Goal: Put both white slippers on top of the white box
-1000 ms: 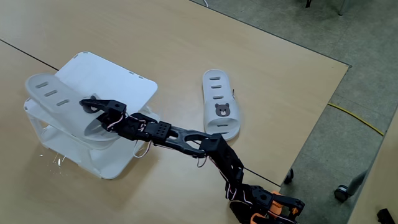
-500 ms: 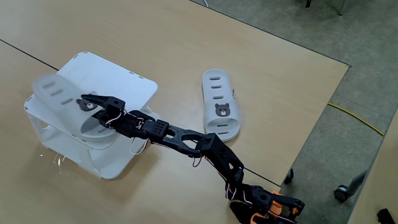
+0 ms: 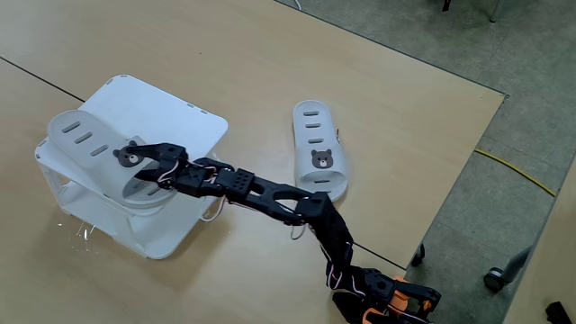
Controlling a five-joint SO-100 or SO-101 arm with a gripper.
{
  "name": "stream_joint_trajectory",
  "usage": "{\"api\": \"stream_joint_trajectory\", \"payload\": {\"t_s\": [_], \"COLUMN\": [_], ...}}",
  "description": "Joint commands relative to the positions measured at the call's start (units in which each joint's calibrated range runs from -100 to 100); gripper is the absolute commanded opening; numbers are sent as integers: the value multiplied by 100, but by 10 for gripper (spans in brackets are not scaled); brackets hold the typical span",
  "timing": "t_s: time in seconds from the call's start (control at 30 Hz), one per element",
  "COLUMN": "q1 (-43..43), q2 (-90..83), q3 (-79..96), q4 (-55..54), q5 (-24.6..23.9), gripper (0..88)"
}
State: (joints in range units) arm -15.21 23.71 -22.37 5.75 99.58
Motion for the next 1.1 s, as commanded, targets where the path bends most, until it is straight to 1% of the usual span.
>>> {"api": "stream_joint_trajectory", "payload": {"t_s": [0.0, 0.23, 0.33, 0.37, 0.47, 0.5, 0.53, 0.6, 0.67, 0.8, 0.87, 0.93, 1.07], "q1": [40, 16, 155, 394, 1595, 1866, 2014, 2022, 1792, 1512, 1373, 1109, 723], "q2": [-1727, -3671, -4529, -4807, -5472, -5623, -5775, -6086, -6414, -6709, -6810, -6986, -7407], "q3": [798, 3514, 4299, 4443, 4939, 5147, 5444, 6139, 6870, 7835, 8520, 9332, 10532], "q4": [29, 29, 3, -32, -57, -170, -558, -1697, -2931, -4932, -6080, -7003, -7995], "q5": [42, 42, 42, 42, 42, 42, 42, 42, 42, 42, 42, 42, 42], "gripper": [234, 234, 228, 228, 226, 207, 174, 104, 0, 8, 8, 8, 8]}}
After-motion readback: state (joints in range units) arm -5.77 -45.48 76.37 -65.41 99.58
